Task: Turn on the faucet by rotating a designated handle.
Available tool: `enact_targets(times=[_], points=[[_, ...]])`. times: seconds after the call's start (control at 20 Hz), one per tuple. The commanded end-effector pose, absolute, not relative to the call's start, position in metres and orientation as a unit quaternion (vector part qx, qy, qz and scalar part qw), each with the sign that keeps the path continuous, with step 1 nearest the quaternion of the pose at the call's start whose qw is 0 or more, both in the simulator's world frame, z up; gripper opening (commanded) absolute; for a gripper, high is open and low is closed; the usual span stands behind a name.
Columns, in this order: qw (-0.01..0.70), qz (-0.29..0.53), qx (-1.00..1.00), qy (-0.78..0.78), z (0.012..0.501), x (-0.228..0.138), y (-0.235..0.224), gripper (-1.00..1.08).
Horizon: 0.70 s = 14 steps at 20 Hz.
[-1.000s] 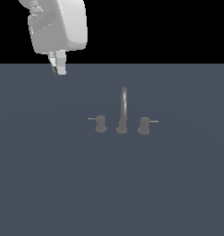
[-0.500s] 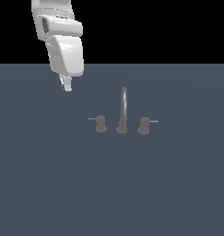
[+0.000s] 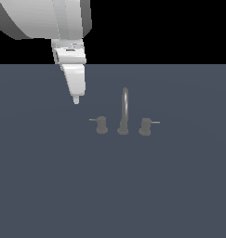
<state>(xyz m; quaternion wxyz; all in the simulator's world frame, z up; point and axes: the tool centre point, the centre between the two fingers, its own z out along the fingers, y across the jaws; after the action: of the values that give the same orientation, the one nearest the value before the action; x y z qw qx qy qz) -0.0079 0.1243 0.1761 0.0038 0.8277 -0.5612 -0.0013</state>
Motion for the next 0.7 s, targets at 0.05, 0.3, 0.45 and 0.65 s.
enact_targets(times=[0.05, 0.3, 0.45, 0.65], points=[[0.004, 0.000, 0.803, -0.595, 0.155, 0.013, 0.119, -1.00], [0.004, 0.001, 0.765, -0.644, 0.123, 0.043, 0.109, -1.00], [0.003, 0.001, 0.742, -0.670, 0.106, 0.059, 0.101, -1.00], [0.003, 0.001, 0.715, -0.699, 0.088, 0.077, 0.091, -1.00]])
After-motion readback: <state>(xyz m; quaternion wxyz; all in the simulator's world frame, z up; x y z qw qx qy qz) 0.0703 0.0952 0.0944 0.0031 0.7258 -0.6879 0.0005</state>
